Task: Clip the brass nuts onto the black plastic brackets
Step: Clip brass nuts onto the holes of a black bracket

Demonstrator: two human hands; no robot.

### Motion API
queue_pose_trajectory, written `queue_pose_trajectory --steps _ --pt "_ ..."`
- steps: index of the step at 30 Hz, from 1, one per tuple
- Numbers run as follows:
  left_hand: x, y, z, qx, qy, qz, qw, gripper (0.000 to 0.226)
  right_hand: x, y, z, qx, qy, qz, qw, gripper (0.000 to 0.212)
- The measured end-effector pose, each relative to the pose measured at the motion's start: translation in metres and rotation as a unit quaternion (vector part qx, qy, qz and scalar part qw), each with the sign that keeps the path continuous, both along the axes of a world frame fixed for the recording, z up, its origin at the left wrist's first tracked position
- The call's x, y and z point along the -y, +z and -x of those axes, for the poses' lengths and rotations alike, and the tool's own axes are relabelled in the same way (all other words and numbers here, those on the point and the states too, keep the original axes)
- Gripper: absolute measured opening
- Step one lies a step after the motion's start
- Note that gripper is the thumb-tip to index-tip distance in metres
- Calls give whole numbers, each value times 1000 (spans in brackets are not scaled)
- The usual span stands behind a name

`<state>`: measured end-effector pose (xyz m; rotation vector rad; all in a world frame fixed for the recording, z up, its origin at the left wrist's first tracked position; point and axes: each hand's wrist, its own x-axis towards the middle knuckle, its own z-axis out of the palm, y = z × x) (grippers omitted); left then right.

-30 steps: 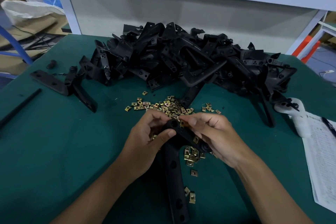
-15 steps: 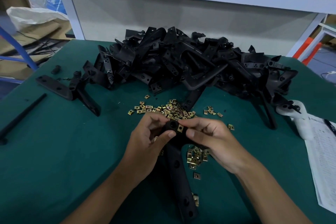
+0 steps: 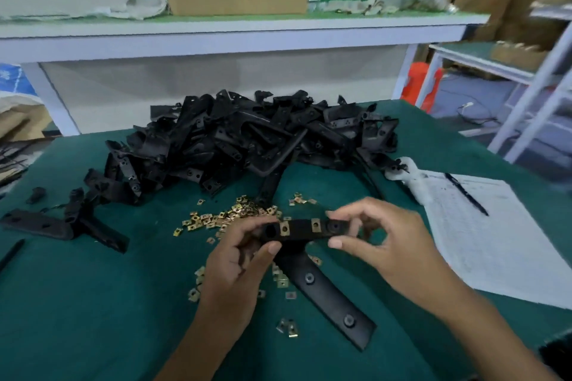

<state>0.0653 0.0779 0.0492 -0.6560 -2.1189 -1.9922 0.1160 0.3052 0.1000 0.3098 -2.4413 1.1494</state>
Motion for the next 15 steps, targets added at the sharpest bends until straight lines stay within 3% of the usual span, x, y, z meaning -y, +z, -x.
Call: queue_pose_trajectory --steps 6,8,15 --pt "-87 37 -23 -159 -106 88 978 20 -66 25 -95 -114 -156 -48 980 25" --pt "-122 46 -37 -220 -125 113 961 23 -89 30 -133 -123 -215 -65 967 26" --pt "-231 50 -106 -279 -250 98 922 22 -148 30 -256 -94 -375 -115 915 27"
